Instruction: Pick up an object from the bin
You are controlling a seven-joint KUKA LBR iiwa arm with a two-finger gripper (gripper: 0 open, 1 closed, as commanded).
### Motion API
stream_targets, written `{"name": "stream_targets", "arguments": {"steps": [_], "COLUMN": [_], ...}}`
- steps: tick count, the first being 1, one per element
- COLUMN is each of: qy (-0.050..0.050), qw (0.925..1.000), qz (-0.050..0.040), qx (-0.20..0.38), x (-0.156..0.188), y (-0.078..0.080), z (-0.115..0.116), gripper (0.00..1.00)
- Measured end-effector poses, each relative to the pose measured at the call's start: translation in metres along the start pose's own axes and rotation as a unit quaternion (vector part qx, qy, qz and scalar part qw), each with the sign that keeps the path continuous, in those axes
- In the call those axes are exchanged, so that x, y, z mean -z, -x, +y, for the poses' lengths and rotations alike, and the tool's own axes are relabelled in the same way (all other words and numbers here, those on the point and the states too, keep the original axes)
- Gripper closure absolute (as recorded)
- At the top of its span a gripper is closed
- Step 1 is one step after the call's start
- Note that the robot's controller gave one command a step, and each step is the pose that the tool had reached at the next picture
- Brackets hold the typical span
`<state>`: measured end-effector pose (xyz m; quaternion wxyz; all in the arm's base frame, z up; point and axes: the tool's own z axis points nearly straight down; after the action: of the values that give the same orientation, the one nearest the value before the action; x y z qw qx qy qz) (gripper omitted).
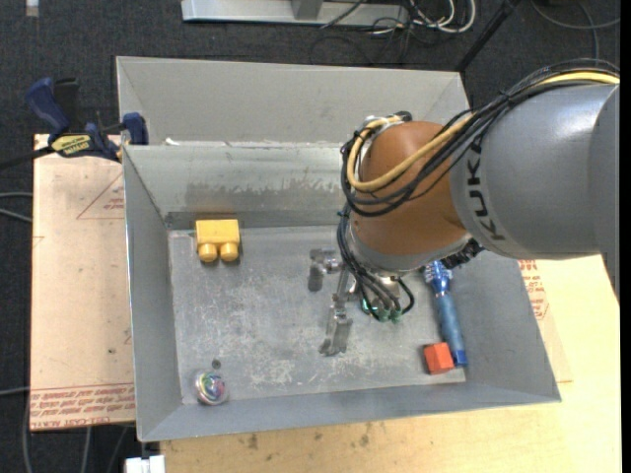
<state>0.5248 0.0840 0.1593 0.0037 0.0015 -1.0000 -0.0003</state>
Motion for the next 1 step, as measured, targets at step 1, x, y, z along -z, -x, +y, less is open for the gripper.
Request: {"name": "stream_targets", "arguments": {"steps": [1], "qy": [0.0], "qw": [0.9757], "qz": [-0.0035], "qx": [0.219], "x": [-0.0597], "y": [0.0079], "z": [0.1085], "gripper": [0.0]}}
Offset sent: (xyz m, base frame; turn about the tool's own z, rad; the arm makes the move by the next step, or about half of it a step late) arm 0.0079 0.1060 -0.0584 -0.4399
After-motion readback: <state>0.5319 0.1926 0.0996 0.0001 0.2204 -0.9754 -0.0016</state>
